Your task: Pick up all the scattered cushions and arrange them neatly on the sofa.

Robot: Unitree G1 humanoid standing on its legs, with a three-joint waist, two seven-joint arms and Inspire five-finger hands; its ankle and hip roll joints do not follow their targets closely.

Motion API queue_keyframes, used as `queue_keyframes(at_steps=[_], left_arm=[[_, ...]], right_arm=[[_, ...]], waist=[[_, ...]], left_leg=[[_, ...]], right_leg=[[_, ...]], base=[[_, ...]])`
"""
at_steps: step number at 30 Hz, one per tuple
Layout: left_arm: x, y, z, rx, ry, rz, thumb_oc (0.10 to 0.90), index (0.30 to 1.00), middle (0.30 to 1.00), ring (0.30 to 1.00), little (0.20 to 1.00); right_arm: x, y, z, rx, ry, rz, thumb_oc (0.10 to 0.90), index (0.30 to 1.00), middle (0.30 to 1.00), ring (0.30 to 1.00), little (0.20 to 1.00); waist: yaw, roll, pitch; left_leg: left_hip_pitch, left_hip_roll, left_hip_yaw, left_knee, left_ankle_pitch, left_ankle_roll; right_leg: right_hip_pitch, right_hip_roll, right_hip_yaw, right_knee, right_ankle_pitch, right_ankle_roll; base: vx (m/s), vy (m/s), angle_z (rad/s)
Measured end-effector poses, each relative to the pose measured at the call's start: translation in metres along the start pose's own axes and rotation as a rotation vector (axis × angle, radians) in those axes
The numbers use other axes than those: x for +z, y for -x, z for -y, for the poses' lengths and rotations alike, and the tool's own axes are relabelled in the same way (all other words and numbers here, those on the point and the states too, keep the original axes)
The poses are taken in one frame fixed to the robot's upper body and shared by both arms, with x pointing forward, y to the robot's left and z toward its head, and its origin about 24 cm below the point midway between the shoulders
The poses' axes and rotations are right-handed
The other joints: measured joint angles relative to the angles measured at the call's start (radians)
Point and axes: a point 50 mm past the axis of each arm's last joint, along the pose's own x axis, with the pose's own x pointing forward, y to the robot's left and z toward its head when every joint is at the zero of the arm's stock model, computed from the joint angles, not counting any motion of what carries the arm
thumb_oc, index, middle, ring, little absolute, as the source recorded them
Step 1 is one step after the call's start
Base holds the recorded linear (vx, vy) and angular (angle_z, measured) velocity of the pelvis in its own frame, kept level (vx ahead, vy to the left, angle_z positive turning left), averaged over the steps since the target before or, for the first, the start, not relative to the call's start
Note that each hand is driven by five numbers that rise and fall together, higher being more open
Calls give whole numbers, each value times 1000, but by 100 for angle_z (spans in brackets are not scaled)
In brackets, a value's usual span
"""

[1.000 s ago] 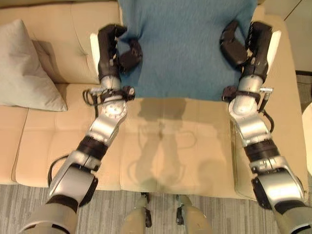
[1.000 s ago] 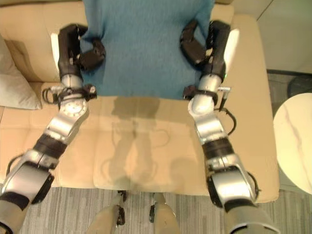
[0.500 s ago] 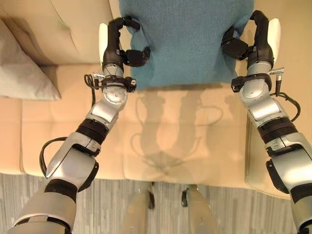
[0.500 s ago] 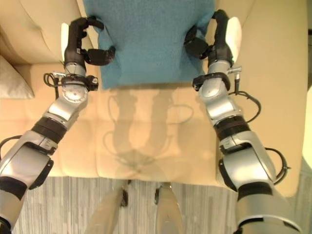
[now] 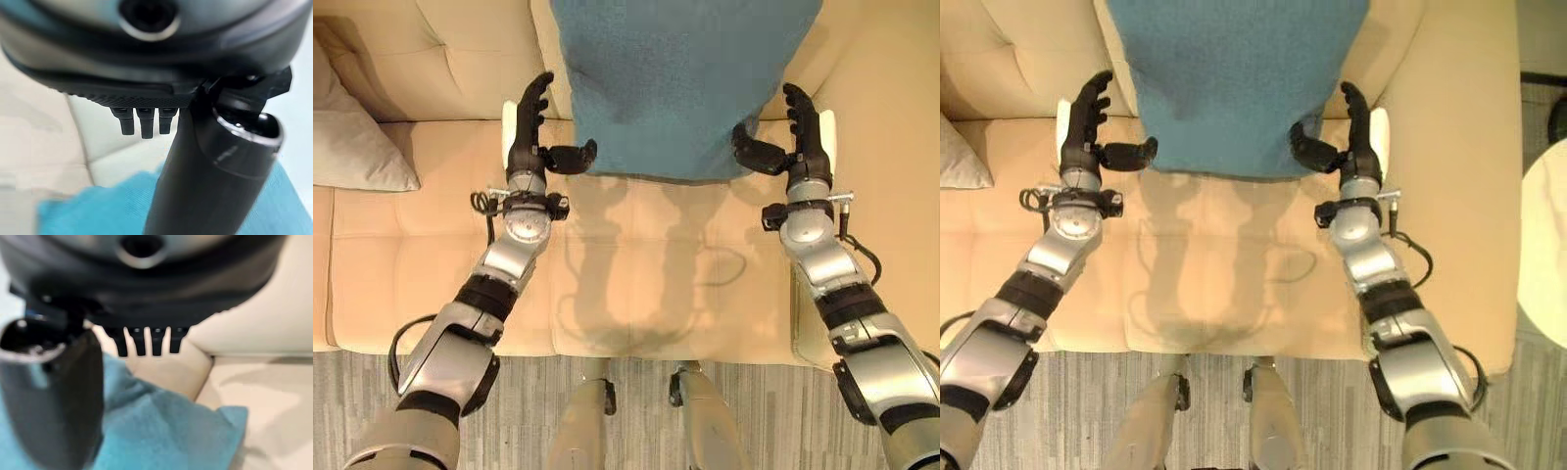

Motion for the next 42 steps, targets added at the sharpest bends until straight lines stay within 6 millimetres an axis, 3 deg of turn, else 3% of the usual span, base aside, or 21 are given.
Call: queue_keyframes(at_steps=[3, 5, 9, 10, 11, 14, 18, 19, 21, 24, 26, 28, 29, 30, 31, 32, 33, 35, 39, 40, 42], left_arm=[[-20, 24, -21, -6, -1, -32, 800, 900, 900, 900, 900], [-60, 76, -42, 7, -18, -130, 800, 900, 900, 900, 900], [-106, 150, -74, 80, -8, -336, 800, 900, 900, 900, 900], [-115, 159, -77, 78, -20, -382, 800, 900, 900, 900, 900], [-132, 182, -82, 74, -19, -479, 800, 900, 900, 900, 900], [-155, 214, -81, 58, -21, -621, 800, 900, 900, 900, 900], [-196, 293, -69, 13, 3, -947, 800, 900, 900, 900, 900], [-206, 325, -65, 1, 10, -1075, 800, 900, 900, 900, 900], [-212, 365, -63, -41, -6, -1227, 800, 900, 900, 900, 900], [-220, 406, -54, -89, -25, -1422, 800, 900, 900, 900, 900], [-222, 412, -53, -103, -46, -1454, 800, 900, 900, 900, 900], [-224, 405, -48, -143, -81, -1436, 800, 900, 900, 900, 900], [-226, 391, -43, -171, -93, -1398, 800, 900, 900, 900, 900], [-228, 381, -44, -171, -103, -1375, 800, 900, 900, 900, 900], [-230, 366, -44, -160, -108, -1342, 800, 900, 900, 900, 900], [-231, 370, -44, -161, -110, -1355, 800, 900, 900, 900, 900], [-231, 373, -41, -166, -105, -1369, 800, 900, 900, 900, 900], [-230, 371, -33, -184, -91, -1356, 800, 900, 900, 900, 900], [-230, 348, -21, -216, -100, -1281, 800, 900, 900, 900, 900], [-229, 344, -14, -248, -113, -1265, 800, 900, 900, 900, 900], [-229, 345, -14, -272, -132, -1260, 800, 900, 900, 900, 900]], right_arm=[[-17, 26, 23, 8, 23, 18, 800, 900, 900, 900, 900], [-61, 70, 47, 7, 100, -97, 800, 900, 900, 900, 900], [-113, 129, 77, 6, 189, -310, 800, 900, 900, 900, 900], [-120, 136, 78, 22, 206, -343, 800, 900, 900, 900, 900], [-131, 151, 77, 50, 205, -404, 800, 900, 900, 900, 900], [-144, 170, 66, 120, 201, -469, 800, 900, 900, 900, 900], [-178, 219, 41, 267, 199, -654, 800, 900, 900, 900, 900], [-190, 241, 32, 329, 213, -734, 800, 900, 900, 900, 900], [-200, 273, 23, 414, 230, -824, 800, 900, 900, 900, 900], [-215, 316, 12, 545, 262, -973, 800, 900, 900, 900, 900], [-219, 328, 8, 561, 264, -1017, 800, 900, 900, 900, 900], [-225, 337, 8, 566, 271, -1077, 800, 900, 900, 900, 900], [-229, 337, 8, 565, 282, -1106, 800, 900, 900, 900, 900], [-229, 337, 2, 560, 273, -1114, 800, 900, 900, 900, 900], [-228, 329, -6, 552, 262, -1096, 800, 900, 900, 900, 900], [-228, 327, -6, 550, 264, -1089, 800, 900, 900, 900, 900], [-229, 325, -1, 541, 283, -1086, 800, 900, 900, 900, 900], [-232, 326, 6, 521, 315, -1107, 800, 900, 900, 900, 900], [-237, 333, 7, 514, 323, -1169, 800, 900, 900, 900, 900], [-238, 336, 4, 504, 323, -1187, 800, 900, 900, 900, 900], [-236, 337, -4, 512, 304, -1190, 800, 900, 900, 900, 900]], waist=[[8, 6, 7], [11, 10, -29], [11, 1, -95], [11, 1, -113], [11, -2, -141], [-2, -9, -153], [-2, -20, -238], [-3, -26, -266], [2, -30, -301], [4, -24, -315], [4, -21, -313], [23, -5, -308], [24, 8, -312], [23, -42, -295], [27, -95, -281], [21, -103, -284], [-3, -89, -293], [-25, -43, -320], [-38, -38, -324], [-53, -41, -324], [-50, -78, -313]], left_leg=[[31, -1, 1, 0, 2, -2], [110, -2, 1, 0, -30, 6], [152, -2, 4, 0, -46, 3], [152, -2, 4, 0, -49, 1], [165, 2, 5, 0, -59, -3], [202, 2, 8, 0, -60, -5], [262, 16, 19, 0, -88, -17], [284, 21, 19, -1, -97, -18], [289, 28, 17, 1, -100, -21], [288, 37, 1, 5, -94, -30], [276, 40, -9, 25, -91, -35], [247, 45, -21, 58, -92, -50], [219, 56, -33, 41, -107, -133], [211, 19, -26, 87, -141, -117], [203, -50, -23, 262, -195, -60], [208, -70, -20, 359, -244, -42], [266, -65, -8, 427, -304, -44], [353, -43, -7, 368, -317, -33], [388, -41, 22, 216, -327, -24], [401, -45, 27, 154, -336, -3], [408, -80, 32, 114, -301, 35]], right_leg=[[28, -5, -2, 15, 2, -6], [108, -5, -3, 12, -37, 4], [168, -3, -4, -30, -44, -2], [172, -2, -6, -36, -45, -2], [189, -1, -4, -50, -45, -2], [236, 3, -6, -68, -47, 1], [304, 14, 0, -96, -59, 12], [332, 19, 0, -108, -61, 9], [341, 30, -2, -108, -66, 1], [348, 40, -10, -107, -68, -6], [344, 43, -13, -100, -71, -10], [307, 47, -19, -45, -91, -39], [250, 52, -29, 3, -101, -81], [235, 8, -30, -2, -86, -97], [232, -57, -25, -14, -55, -114], [256, -68, -24, -29, -49, -100], [278, -67, -32, -57, -35, -93], [270, -38, -31, -48, -36, -79], [210, -42, -44, -20, 5, -32], [186, -48, -57, -9, 31, -32], [159, -78, -37, 3, 41, 1]], base=[[53, -15, 3], [66, -50, 3], [46, -46, 0], [66, -58, -1], [40, -52, -1], [21, -46, 0], [19, -94, -6], [-4, -64, -4], [-71, -100, 2], [-149, -96, 14], [-215, -37, 12], [-273, 10, 12], [-233, 35, 15], [-133, 51, -3], [-148, 70, -18], [-146, 84, -18], [-122, 60, -2], [-160, 89, 18], [-271, 142, 17], [-397, 195, 7], [-315, 125, -7]])
